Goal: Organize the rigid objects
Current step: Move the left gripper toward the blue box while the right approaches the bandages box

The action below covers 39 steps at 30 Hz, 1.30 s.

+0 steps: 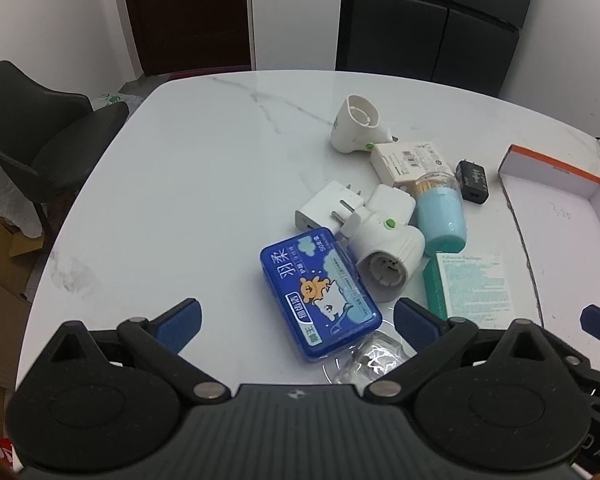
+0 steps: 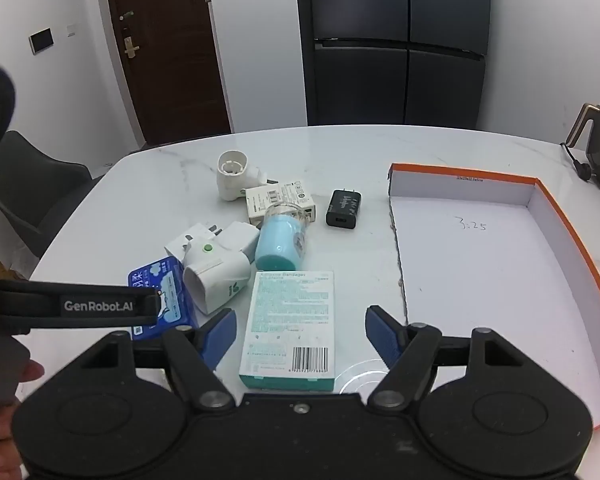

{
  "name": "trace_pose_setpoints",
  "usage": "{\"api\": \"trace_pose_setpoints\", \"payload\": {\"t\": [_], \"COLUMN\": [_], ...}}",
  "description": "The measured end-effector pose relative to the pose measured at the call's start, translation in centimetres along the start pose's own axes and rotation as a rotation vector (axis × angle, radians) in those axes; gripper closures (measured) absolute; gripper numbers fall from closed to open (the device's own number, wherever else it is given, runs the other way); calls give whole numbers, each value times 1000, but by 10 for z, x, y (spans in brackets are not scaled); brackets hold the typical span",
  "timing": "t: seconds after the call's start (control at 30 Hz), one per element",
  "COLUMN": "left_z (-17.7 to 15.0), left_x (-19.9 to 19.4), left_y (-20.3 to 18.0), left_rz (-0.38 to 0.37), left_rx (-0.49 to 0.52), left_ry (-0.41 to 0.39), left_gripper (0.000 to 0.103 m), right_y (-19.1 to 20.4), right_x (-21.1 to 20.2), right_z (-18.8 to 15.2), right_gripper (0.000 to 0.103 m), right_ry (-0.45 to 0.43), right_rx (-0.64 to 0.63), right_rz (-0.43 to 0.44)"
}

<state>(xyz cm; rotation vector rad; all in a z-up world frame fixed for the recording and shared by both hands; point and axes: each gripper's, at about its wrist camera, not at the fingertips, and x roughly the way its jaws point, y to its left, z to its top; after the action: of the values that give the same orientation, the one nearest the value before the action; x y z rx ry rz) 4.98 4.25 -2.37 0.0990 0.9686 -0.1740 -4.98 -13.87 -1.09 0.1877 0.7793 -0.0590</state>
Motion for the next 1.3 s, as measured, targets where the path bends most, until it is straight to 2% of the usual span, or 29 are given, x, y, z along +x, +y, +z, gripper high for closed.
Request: {"api": "trace_pose_setpoints", "payload": {"t": [0.4, 1.0, 1.3], "left_z": [3, 7, 7], "left_x": [12, 23, 41], "left_y": [-3, -13, -17], "left_rz": [6, 6, 19], "left_rx": [-10, -17, -34], "left_ry": [23, 44, 70], "left_gripper": [0, 0, 0], "right_y": [1, -2, -1], "right_x": [13, 10, 16], "right_z": [1, 5, 6], "right_gripper": [19, 19, 19], "right_ry": [6, -7, 5], "right_rx": [8, -19, -19], "right_rz": [8, -14, -20]}}
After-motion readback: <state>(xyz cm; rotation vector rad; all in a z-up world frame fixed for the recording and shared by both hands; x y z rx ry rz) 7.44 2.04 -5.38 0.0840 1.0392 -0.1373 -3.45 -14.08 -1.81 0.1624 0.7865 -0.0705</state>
